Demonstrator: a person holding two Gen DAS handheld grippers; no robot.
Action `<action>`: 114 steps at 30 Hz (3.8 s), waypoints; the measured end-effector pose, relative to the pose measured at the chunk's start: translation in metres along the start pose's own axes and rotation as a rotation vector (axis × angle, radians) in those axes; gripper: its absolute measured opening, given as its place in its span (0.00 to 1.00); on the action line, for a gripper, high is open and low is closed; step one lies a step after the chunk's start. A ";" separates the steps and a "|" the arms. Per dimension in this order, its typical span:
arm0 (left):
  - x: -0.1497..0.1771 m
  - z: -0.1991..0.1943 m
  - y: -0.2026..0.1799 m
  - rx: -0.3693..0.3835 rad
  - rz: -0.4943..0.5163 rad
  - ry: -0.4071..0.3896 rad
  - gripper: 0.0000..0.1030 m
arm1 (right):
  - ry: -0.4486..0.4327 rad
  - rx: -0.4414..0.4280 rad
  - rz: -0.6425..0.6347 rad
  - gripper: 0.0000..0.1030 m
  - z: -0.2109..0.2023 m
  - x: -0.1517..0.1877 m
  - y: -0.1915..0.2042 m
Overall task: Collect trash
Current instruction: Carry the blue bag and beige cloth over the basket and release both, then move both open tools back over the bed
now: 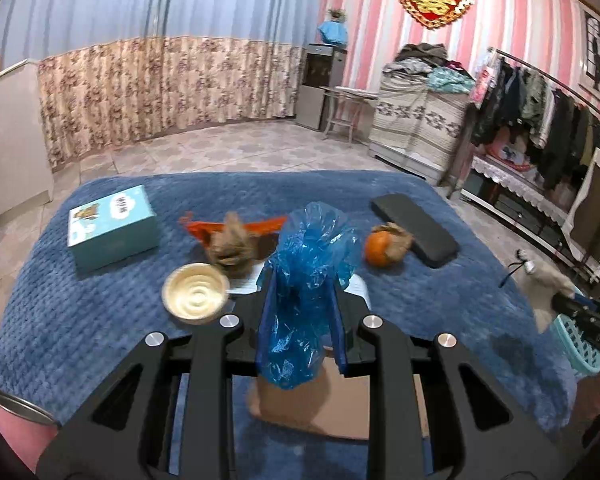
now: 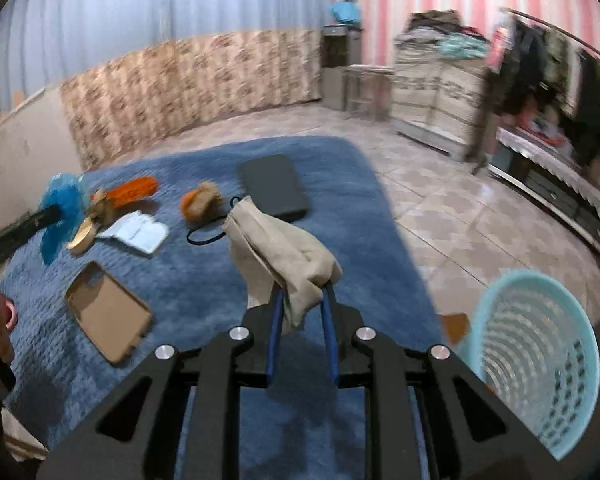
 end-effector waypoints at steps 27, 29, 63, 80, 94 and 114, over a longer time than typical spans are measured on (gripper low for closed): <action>0.007 -0.009 -0.213 0.242 0.243 -0.033 0.22 | -0.170 0.422 0.370 0.19 -0.096 0.049 -0.214; 0.007 -0.010 -0.227 0.266 0.251 -0.036 0.22 | -0.167 0.440 0.356 0.19 -0.097 0.048 -0.214; 0.058 -0.007 -0.446 0.584 0.477 0.021 0.22 | -0.149 0.539 0.519 0.18 -0.111 0.076 -0.278; 0.026 0.010 -0.433 0.466 0.408 -0.015 0.82 | -0.133 0.506 0.543 0.19 -0.102 0.075 -0.280; -0.014 0.006 -0.343 0.312 0.305 -0.088 0.94 | -0.087 0.425 0.508 0.22 -0.057 0.059 -0.244; -0.025 0.003 -0.279 0.226 0.245 -0.081 0.95 | -0.083 0.486 0.454 0.88 -0.049 0.052 -0.227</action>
Point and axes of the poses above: each gripper's, at about its wrist camera, not at the fingertips, and z roughly the way its jaws point, y to its left, x to its underside, the point moved 4 cm from there along z, roughly the way its jaws point, and after that the axes turned 5 degrees about -x, right-handed, at the moved point
